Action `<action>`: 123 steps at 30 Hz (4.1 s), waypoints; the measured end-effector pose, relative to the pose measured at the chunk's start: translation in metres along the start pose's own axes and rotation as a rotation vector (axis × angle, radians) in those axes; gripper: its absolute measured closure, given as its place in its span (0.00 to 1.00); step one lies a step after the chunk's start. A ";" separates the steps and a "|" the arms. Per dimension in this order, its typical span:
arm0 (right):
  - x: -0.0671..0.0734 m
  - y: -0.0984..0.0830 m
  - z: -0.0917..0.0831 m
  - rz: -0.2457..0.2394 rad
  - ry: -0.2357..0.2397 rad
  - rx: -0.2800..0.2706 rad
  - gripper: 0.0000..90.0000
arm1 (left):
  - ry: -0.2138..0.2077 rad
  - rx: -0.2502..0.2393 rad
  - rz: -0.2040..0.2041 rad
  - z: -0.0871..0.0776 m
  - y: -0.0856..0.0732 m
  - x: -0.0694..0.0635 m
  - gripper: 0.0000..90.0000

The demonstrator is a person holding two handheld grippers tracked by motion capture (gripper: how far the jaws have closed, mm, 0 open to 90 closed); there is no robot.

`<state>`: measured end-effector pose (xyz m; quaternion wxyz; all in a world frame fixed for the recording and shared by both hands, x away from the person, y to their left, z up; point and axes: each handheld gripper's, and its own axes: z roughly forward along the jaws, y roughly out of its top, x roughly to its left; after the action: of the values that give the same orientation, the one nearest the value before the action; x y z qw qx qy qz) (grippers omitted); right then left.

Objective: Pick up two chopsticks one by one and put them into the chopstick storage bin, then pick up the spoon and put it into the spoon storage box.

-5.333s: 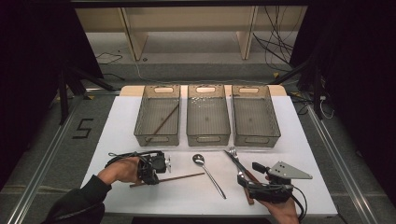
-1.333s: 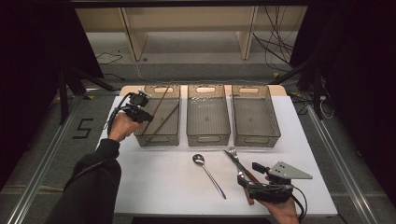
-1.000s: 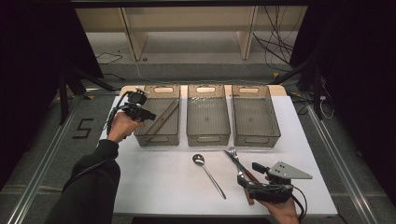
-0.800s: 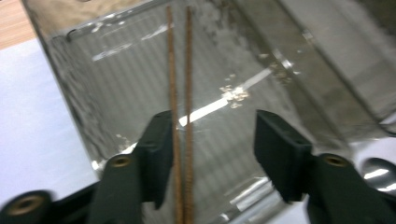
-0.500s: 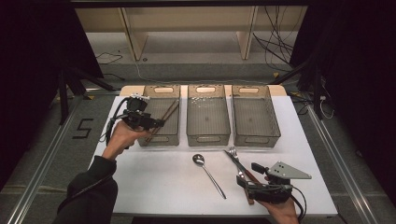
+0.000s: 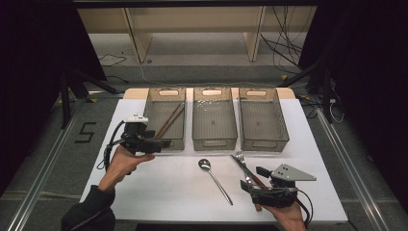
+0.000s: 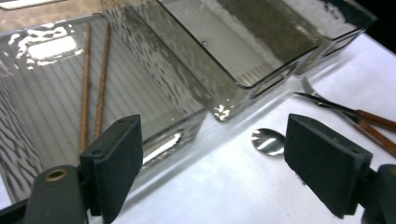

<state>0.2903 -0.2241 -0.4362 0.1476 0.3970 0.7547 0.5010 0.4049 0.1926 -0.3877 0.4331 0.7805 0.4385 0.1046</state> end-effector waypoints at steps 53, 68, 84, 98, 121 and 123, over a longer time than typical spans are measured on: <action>0.036 0.050 0.097 -0.123 0.000 0.424 0.26 | -0.046 -0.170 0.026 -0.041 -0.106 -0.024 0.18; 0.039 0.056 0.124 -0.142 0.026 0.563 0.39 | -0.030 -0.189 0.023 -0.045 -0.112 -0.025 0.18; 0.038 0.049 0.156 -0.188 -0.009 0.762 0.66 | -0.033 -0.187 0.038 -0.044 -0.114 -0.025 0.18; 0.039 0.051 0.167 -0.242 -0.022 0.844 0.79 | -0.038 -0.181 0.051 -0.042 -0.114 -0.027 0.18; 0.039 0.053 0.166 -0.244 -0.019 0.836 0.96 | -0.035 -0.187 0.060 -0.043 -0.114 -0.027 0.18; 0.040 0.053 0.165 -0.246 -0.020 0.831 0.97 | -0.035 -0.188 0.059 -0.043 -0.114 -0.028 0.18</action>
<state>0.3908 -0.0792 -0.4582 0.0410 0.3344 0.9326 0.1293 0.2977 0.2236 -0.4431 0.5086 0.7509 0.3959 0.1445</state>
